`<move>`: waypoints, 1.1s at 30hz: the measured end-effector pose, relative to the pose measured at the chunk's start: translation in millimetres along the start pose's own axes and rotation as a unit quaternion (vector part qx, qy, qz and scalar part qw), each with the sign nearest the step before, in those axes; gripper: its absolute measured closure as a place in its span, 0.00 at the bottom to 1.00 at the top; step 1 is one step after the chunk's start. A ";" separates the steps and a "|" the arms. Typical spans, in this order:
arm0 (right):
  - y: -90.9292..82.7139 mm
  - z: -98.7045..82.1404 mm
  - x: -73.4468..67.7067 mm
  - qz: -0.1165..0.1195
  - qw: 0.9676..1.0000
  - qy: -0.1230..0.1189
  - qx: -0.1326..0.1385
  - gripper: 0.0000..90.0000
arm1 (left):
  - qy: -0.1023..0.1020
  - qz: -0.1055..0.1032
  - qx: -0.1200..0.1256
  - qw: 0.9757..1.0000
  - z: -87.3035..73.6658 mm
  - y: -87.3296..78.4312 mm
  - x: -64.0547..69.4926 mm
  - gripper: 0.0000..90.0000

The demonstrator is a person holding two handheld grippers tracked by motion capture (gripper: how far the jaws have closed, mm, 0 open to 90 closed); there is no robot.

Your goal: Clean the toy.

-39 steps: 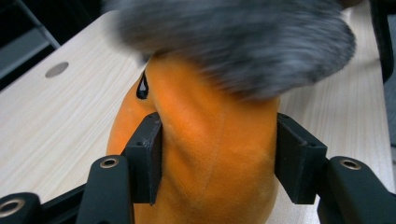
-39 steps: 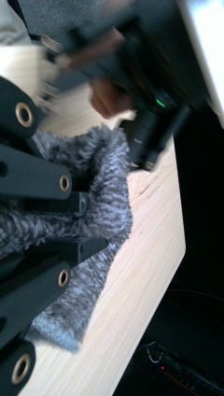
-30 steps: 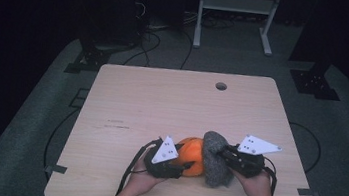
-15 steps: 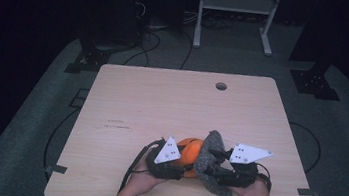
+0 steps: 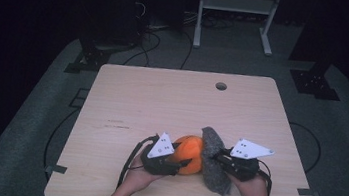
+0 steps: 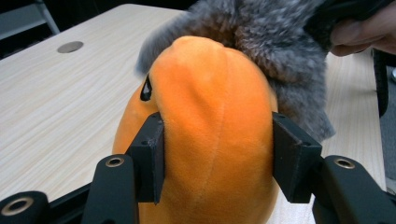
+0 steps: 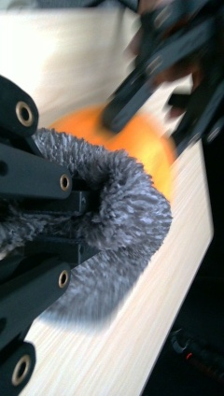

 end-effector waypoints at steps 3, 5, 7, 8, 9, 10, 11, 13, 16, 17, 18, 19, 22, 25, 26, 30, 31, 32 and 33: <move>-1.2 -8.7 3.4 0.016 1.000 0.012 -0.006 0.90 | -0.004 -0.005 -0.003 1.000 0.5 -0.6 -1.6 0.49; -2.3 -4.5 -5.7 0.032 0.999 -0.001 0.008 0.90 | 0.007 -0.007 -0.011 1.000 2.5 2.8 3.3 0.49; -3.3 3.3 -15.7 0.030 0.999 -0.024 0.014 0.90 | 0.016 -0.010 -0.016 1.000 4.7 4.1 7.6 0.49; -4.7 7.1 -18.6 0.026 0.999 -0.031 0.022 0.90 | 0.011 -0.016 -0.010 1.000 4.7 3.1 7.7 0.49; -6.9 9.9 -17.9 0.026 0.999 -0.030 0.031 0.90 | 0.004 -0.022 -0.001 1.000 4.9 0.9 6.7 0.49; -8.9 11.2 -15.2 0.027 0.999 -0.024 0.037 0.90 | 0.002 -0.025 0.003 1.000 5.7 -0.8 5.9 0.49; -9.5 11.2 -12.1 0.028 0.999 -0.019 0.037 0.90 | 0.008 -0.024 0.001 1.000 6.6 -2.0 6.1 0.48; -6.2 6.5 -7.4 0.024 0.999 -0.011 0.020 0.90 | 0.022 -0.020 -0.007 1.000 5.7 -1.1 7.4 0.46; 0.9 -2.2 -4.7 0.031 0.999 0.000 0.005 0.90 | 0.028 -0.028 -0.006 0.999 -1.0 3.8 5.3 0.34; 1.2 -3.8 -4.1 0.034 0.999 0.006 0.006 0.90 | 0.026 -0.031 -0.005 0.999 -1.7 3.8 3.4 0.28; 0.7 -3.9 -3.5 0.033 0.999 0.007 0.006 0.90 | 0.022 -0.032 -0.004 0.999 -2.4 3.1 0.8 0.22; 0.2 -3.3 -2.6 0.032 0.999 0.007 0.005 0.90 | 0.018 -0.032 -0.006 0.999 -3.1 2.8 -0.8 0.17; 0.7 -3.1 -0.4 0.032 0.999 0.010 0.003 0.90 | 0.000 -0.037 -0.025 0.999 -8.0 7.1 -6.6 0.09; 1.8 -3.1 0.9 0.031 0.999 0.013 0.006 0.90 | -0.006 -0.045 -0.029 0.999 -13.6 11.0 -7.7 0.09; 2.1 -3.0 0.8 0.031 0.999 0.015 0.006 0.90 | -0.001 -0.041 -0.024 0.999 -14.2 10.2 -6.5 0.15; -2.7 2.0 -3.8 0.028 0.999 0.008 0.022 0.90 | 0.017 -0.011 -0.024 1.000 -8.0 6.0 -3.7 0.40; -5.9 6.7 -7.8 0.034 0.999 0.004 0.036 0.90 | 0.016 -0.011 -0.025 0.999 -6.7 6.8 -2.8 0.42; -7.5 10.4 -11.4 0.038 0.998 0.001 0.043 0.90 | 0.017 -0.015 -0.028 0.999 -4.7 7.6 -1.1 0.43; -8.7 16.0 -17.0 0.042 0.998 -0.010 0.051 0.90 | 0.021 -0.022 -0.028 0.999 -2.3 8.2 2.2 0.43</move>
Point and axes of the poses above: each handheld gripper's, and its own axes: y roughly forward along the jaws, z roughly out of its top, x roughly to its right, the point moved 1 cm from there along y, roughly forward along the jaws, and after that the axes turned 5 degrees about -x, right-handed, at the moved point
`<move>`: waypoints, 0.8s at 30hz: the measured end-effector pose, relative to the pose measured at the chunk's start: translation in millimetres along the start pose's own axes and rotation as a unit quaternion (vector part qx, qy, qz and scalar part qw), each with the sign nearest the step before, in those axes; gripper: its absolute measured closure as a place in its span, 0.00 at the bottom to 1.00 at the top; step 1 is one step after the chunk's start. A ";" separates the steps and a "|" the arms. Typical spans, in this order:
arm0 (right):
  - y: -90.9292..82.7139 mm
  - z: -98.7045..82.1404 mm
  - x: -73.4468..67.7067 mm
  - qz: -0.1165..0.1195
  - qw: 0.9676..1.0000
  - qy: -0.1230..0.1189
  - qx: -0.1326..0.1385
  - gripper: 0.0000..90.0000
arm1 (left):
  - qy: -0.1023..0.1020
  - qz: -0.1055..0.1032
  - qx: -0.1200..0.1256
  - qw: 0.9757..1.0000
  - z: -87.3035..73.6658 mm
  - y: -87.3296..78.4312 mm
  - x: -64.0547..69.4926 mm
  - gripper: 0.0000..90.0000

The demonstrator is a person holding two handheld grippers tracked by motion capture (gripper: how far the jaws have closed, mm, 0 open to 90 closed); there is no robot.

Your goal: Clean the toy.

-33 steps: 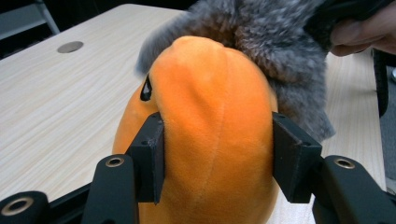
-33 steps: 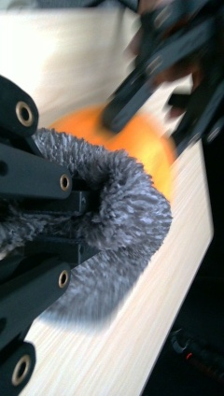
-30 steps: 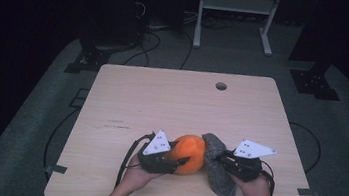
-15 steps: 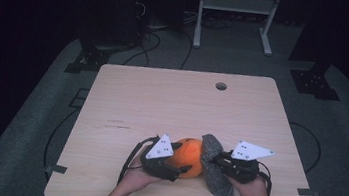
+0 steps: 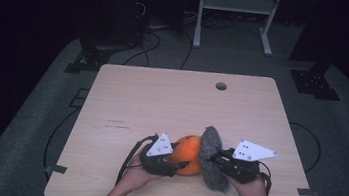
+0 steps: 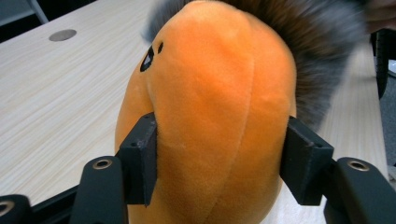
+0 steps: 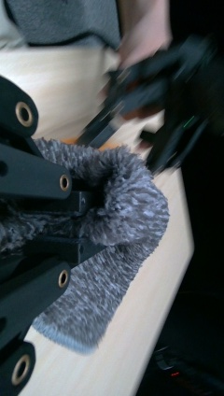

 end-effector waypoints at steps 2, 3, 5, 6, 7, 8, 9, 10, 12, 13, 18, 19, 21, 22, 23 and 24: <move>2.5 9.6 -10.9 -0.004 1.000 -0.031 0.000 0.90 | 0.012 0.002 0.006 1.000 6.9 -4.5 7.0 0.44; 2.9 12.0 -12.9 -0.011 0.999 -0.037 0.003 0.90 | 0.015 0.005 0.010 1.000 8.8 -7.3 8.1 0.44; 0.6 11.0 -5.6 -0.015 0.999 -0.028 0.006 0.90 | 0.011 0.004 0.021 1.000 11.1 -15.0 5.5 0.45; -0.6 6.9 1.4 -0.020 1.000 -0.013 0.000 0.90 | 0.008 0.002 0.019 1.000 10.9 -15.5 4.0 0.45; -0.3 3.4 5.6 -0.024 1.000 -0.004 -0.004 0.90 | 0.006 0.002 0.010 1.000 9.8 -14.2 3.1 0.45; 0.6 -1.9 10.5 -0.026 1.000 0.006 -0.011 0.90 | 0.010 0.004 -0.002 1.000 8.0 -11.4 3.2 0.45; 2.0 -6.5 13.1 -0.026 0.999 0.016 -0.018 0.90 | 0.012 0.002 -0.012 1.000 6.0 -7.3 3.8 0.45; 3.5 -9.5 12.9 -0.023 0.999 0.019 -0.021 0.90 | 0.014 -0.003 -0.014 1.000 4.7 -4.3 4.7 0.45; 5.1 -7.4 4.4 -0.017 1.000 0.009 -0.019 0.90 | 0.020 0.002 -0.016 1.000 6.6 -0.9 6.9 0.45; 5.2 -4.5 0.6 -0.016 1.000 0.001 -0.016 0.90 | 0.019 0.003 -0.017 1.000 8.0 0.4 7.9 0.45; 10.1 6.6 -11.8 -0.012 0.999 -0.031 -0.015 0.90 | 0.027 0.004 -0.016 0.999 10.9 3.8 13.0 0.44; 10.1 4.7 -8.7 -0.011 1.000 -0.024 -0.017 0.90 | 0.032 0.004 -0.013 0.999 10.0 3.4 13.4 0.42; 9.2 -1.3 -0.5 -0.015 1.000 -0.011 -0.021 0.90 | 0.033 -0.006 -0.006 0.999 8.4 3.8 11.5 0.32; 8.5 -3.9 2.0 -0.017 1.000 -0.005 -0.024 0.90 | 0.027 -0.015 0.003 1.000 8.0 2.9 9.6 0.26; 7.7 -6.2 3.7 -0.028 0.999 -0.007 -0.030 0.90 | 0.023 -0.021 0.011 0.999 7.5 1.2 6.7 0.21; 6.0 -9.1 7.0 -0.037 0.999 -0.004 -0.032 0.90 | 0.019 -0.019 0.008 1.000 7.1 0.8 4.9 0.17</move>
Point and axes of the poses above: each handheld gripper's, and its own axes: y roughly forward along the jaws, z roughly out of its top, x roughly to its right, the point moved 1 cm from there along y, roughly forward along the jaws, and after that the axes turned 5 degrees about -x, right-handed, at the moved point
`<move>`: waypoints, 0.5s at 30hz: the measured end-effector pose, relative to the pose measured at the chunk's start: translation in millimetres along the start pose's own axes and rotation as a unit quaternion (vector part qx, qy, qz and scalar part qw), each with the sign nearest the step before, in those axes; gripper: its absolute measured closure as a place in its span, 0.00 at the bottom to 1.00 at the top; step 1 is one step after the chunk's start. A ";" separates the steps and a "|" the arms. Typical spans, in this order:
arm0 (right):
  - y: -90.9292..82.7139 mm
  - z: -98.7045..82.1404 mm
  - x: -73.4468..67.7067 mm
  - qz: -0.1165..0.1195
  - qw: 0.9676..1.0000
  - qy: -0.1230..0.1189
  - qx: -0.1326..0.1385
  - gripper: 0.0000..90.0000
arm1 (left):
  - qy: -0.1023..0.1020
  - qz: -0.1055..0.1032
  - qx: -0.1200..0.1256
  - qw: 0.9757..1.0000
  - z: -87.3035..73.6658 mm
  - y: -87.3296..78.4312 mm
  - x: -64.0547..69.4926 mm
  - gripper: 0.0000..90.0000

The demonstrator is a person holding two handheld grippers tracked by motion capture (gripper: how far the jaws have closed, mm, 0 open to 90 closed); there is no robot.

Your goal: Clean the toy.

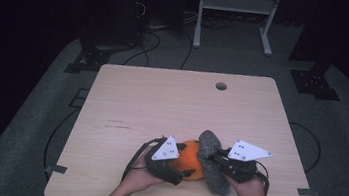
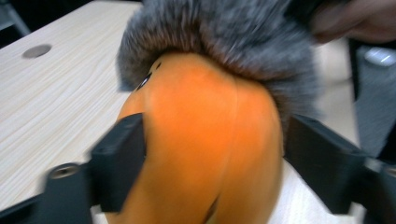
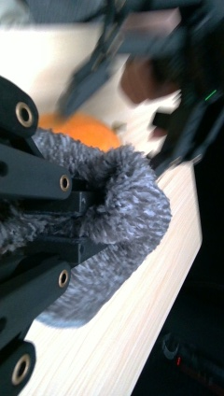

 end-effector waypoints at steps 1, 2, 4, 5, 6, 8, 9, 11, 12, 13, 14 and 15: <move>-1.0 -1.8 3.5 0.002 1.000 0.008 0.001 0.90 | -0.009 0.001 -0.005 1.000 -1.4 1.1 -2.9 0.12; -2.2 -4.1 7.8 0.002 1.000 0.020 0.002 0.90 | -0.018 0.000 -0.011 1.000 -3.8 3.4 -6.1 0.11; -3.3 -7.1 13.5 -0.003 0.999 0.032 0.003 0.90 | -0.025 -0.003 -0.038 0.999 -9.2 12.2 -9.4 0.11; -3.2 -7.6 15.0 -0.001 0.999 0.037 0.005 0.90 | -0.020 -0.004 -0.041 0.999 -11.7 16.0 -8.5 0.11; -2.7 -7.2 14.9 0.000 0.999 0.037 0.006 0.90 | -0.013 0.004 -0.038 0.999 -12.0 15.8 -6.9 0.17; -2.4 -5.5 12.4 0.003 0.999 0.035 0.008 0.90 | 0.000 0.019 -0.031 0.999 -10.5 11.5 -4.6 0.32; -3.2 -3.7 10.0 0.007 0.999 0.035 0.014 0.90 | -0.003 0.020 -0.028 0.999 -9.6 8.8 -5.6 0.38; -6.1 2.5 2.0 0.015 0.999 0.025 0.029 0.90 | -0.009 0.025 -0.015 1.000 -8.6 3.5 -7.4 0.45; -7.9 6.7 -3.4 0.020 0.999 0.018 0.038 0.90 | -0.014 0.024 -0.009 1.000 -8.1 1.8 -7.3 0.46; -8.6 9.0 -6.1 0.020 0.999 0.012 0.041 0.90 | -0.016 0.022 -0.003 1.000 -7.3 -1.0 -7.8 0.48; -9.1 10.7 -7.9 0.014 0.999 0.003 0.041 0.90 | -0.016 0.022 0.002 1.000 -6.5 -4.8 -8.0 0.49; -8.9 10.1 -5.2 0.011 0.999 0.003 0.039 0.90 | -0.018 0.021 0.005 1.000 -6.2 -7.1 -8.4 0.50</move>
Point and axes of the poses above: each handheld gripper's, and its own axes: y roughly forward along the jaws, z roughly out of its top, x roughly to its right, the point moved 1 cm from there along y, roughly forward along the jaws, and after that the axes turned 5 degrees about -x, right-handed, at the moved point
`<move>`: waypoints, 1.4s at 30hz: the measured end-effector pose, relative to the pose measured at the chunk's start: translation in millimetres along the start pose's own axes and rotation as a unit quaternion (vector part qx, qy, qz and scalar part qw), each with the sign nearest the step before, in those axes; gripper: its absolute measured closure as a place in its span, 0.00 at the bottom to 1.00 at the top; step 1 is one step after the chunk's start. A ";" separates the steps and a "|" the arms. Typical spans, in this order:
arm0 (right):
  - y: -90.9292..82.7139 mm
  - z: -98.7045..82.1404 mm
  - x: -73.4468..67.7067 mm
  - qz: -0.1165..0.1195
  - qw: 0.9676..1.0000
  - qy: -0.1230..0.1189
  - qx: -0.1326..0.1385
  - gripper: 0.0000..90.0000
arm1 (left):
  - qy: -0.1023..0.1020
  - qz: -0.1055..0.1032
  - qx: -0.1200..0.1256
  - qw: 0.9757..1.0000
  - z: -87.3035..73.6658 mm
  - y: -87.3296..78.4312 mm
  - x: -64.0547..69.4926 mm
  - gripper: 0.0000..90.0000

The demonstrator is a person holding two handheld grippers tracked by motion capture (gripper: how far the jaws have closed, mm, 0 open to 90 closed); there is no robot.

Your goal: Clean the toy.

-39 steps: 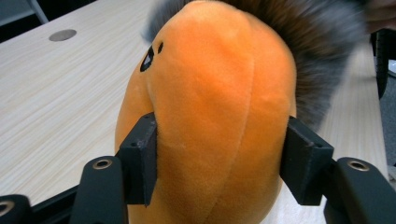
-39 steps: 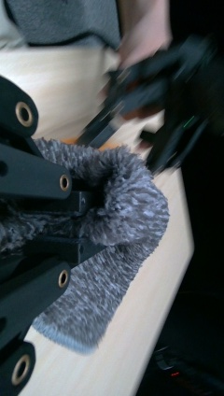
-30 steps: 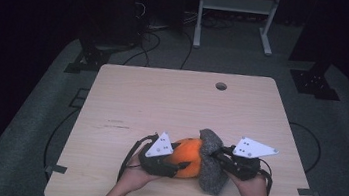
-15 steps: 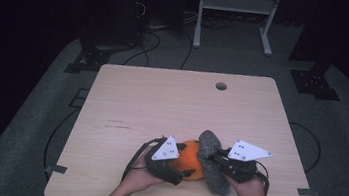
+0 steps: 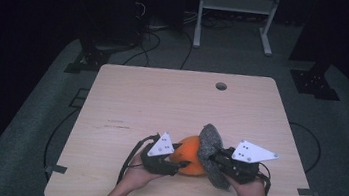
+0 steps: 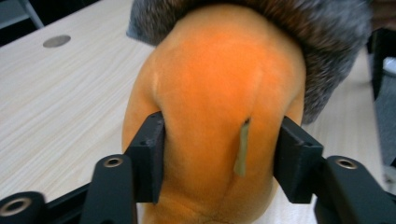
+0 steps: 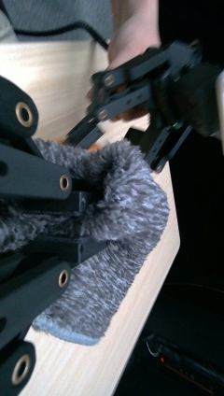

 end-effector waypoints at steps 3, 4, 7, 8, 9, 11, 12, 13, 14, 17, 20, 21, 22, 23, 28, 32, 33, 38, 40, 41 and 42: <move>3.1 -13.3 17.1 -0.011 0.999 0.031 -0.018 0.90 | -0.014 -0.006 -0.001 1.000 -0.4 -4.7 -3.9 0.51; 4.2 -17.5 20.7 -0.010 0.999 0.043 -0.022 0.90 | -0.015 -0.005 -0.008 1.000 -1.9 -2.5 -4.1 0.51; 8.1 -21.2 18.5 -0.006 0.999 0.041 -0.035 0.90 | -0.014 -0.006 -0.021 1.000 -3.1 4.1 -1.6 0.51; 8.4 -17.8 13.2 -0.001 0.999 0.034 -0.031 0.90 | -0.008 -0.002 -0.028 1.000 -0.6 5.4 -0.4 0.51; 8.5 -11.8 5.5 -0.001 1.000 0.018 -0.025 0.90 | -0.007 0.000 -0.031 0.999 0.5 6.2 0.5 0.51; 8.0 -4.0 -2.2 0.012 1.000 0.006 -0.009 0.90 | -0.012 -0.006 -0.025 1.000 0.3 8.0 1.8 0.52; 7.8 -1.1 -4.7 0.021 1.000 0.000 -0.001 0.90 | -0.016 -0.012 -0.020 1.000 0.4 7.6 2.5 0.52; 8.4 -0.1 -5.9 0.016 1.000 -0.010 -0.001 0.90 | -0.019 -0.012 -0.014 1.000 0.7 6.4 2.9 0.52; 8.8 -1.2 -4.3 0.012 1.000 -0.011 -0.004 0.90 | -0.019 -0.012 -0.010 1.000 1.2 3.8 2.6 0.51; 9.2 -14.5 12.1 -0.005 1.000 0.013 -0.023 0.90 | -0.020 -0.010 -0.008 1.000 1.1 -0.8 0.5 0.52; 8.7 -25.1 22.1 -0.009 0.998 0.042 -0.038 0.90 | -0.023 -0.010 -0.011 1.000 -0.5 0.8 -0.2 0.52; 7.8 -23.7 20.0 -0.009 0.999 0.040 -0.033 0.90 | -0.020 -0.009 -0.012 1.000 0.3 1.6 0.0 0.52; 6.9 -20.6 16.3 -0.002 0.999 0.037 -0.027 0.90 | -0.020 -0.008 -0.016 1.000 1.5 2.6 0.6 0.52; 6.6 -16.2 11.2 0.003 0.999 0.030 -0.022 0.90 | -0.020 -0.007 -0.017 1.000 2.2 3.8 0.9 0.52; 4.8 -0.6 -5.8 0.009 1.000 -0.008 -0.010 0.90 | -0.035 -0.021 -0.003 0.999 2.4 4.2 0.7 0.52; 8.0 -17.2 13.0 -0.010 0.999 0.020 -0.035 0.90 | -0.035 -0.016 -0.009 0.999 0.5 2.1 -0.1 0.52; 8.0 -20.6 16.3 -0.010 0.999 0.031 -0.037 0.90 | -0.035 -0.015 -0.011 0.999 0.0 2.5 -0.6 0.52; 1.1 -14.3 9.4 -0.009 0.999 0.023 -0.028 0.90 | -0.031 -0.006 -0.019 0.999 3.2 4.8 1.1 0.52; -0.5 -4.7 -1.1 0.000 1.000 0.005 -0.016 0.90 | -0.032 -0.005 -0.018 0.999 4.2 5.4 2.1 0.52; 0.4 -1.5 -4.9 0.004 1.000 -0.001 -0.015 0.90 | -0.029 -0.008 -0.017 0.999 4.3 4.9 3.1 0.51; 2.8 -0.6 -6.5 0.003 1.000 -0.007 -0.019 0.90 | -0.025 -0.012 -0.013 1.000 3.8 4.6 4.2 0.50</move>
Point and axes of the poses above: each handheld gripper's, and its own axes: y roughly forward along the jaws, z roughly out of its top, x roughly to its right, the point moved 1 cm from there along y, roughly forward along the jaws, and after that the axes turned 5 degrees about -x, right-handed, at the moved point
